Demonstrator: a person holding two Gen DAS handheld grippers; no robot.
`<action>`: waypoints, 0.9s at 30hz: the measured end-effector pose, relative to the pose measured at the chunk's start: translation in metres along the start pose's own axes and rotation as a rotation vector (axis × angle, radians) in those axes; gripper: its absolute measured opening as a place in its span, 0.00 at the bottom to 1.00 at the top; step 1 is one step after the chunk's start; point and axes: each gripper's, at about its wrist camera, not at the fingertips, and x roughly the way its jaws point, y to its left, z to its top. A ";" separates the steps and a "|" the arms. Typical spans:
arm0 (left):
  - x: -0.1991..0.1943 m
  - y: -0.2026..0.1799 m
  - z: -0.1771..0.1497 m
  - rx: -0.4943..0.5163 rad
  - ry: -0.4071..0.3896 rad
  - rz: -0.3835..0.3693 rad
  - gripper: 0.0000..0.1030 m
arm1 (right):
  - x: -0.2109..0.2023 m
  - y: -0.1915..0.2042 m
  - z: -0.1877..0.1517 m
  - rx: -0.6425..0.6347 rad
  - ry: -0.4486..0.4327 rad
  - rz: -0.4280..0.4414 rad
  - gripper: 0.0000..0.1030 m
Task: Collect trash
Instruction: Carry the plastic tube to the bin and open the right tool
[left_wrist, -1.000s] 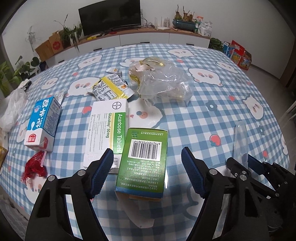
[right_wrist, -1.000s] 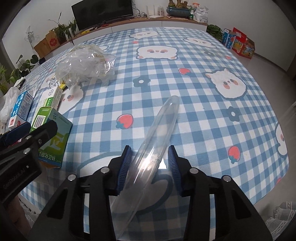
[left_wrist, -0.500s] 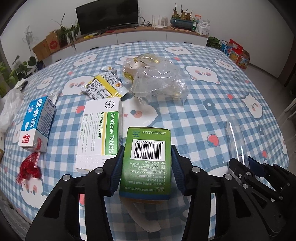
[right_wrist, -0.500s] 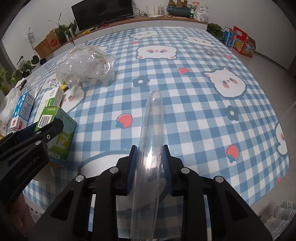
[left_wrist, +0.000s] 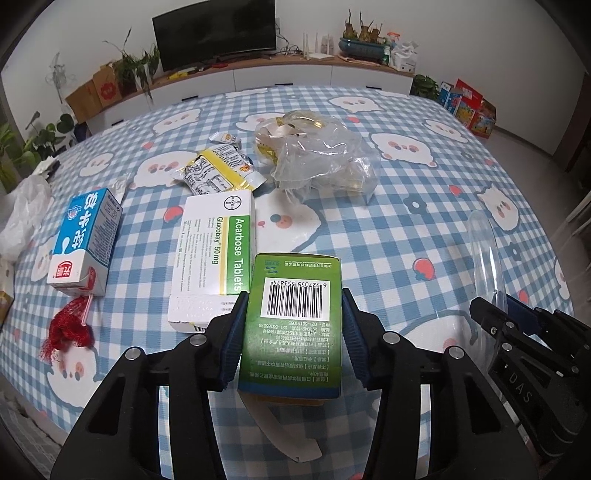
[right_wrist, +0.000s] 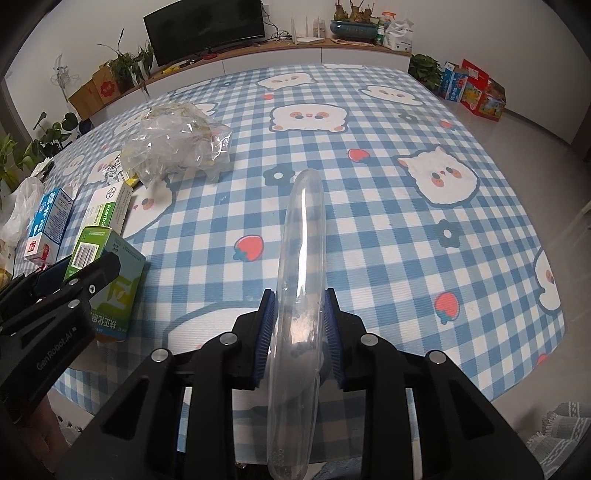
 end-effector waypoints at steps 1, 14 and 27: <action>-0.002 0.002 -0.001 -0.004 0.000 -0.002 0.46 | -0.001 0.000 0.000 0.001 -0.003 -0.001 0.25; -0.037 0.023 -0.024 -0.027 -0.020 -0.025 0.46 | -0.023 0.012 -0.010 0.009 -0.035 0.014 0.24; -0.069 0.039 -0.060 -0.036 -0.039 -0.012 0.46 | -0.049 0.027 -0.039 0.012 -0.052 0.034 0.24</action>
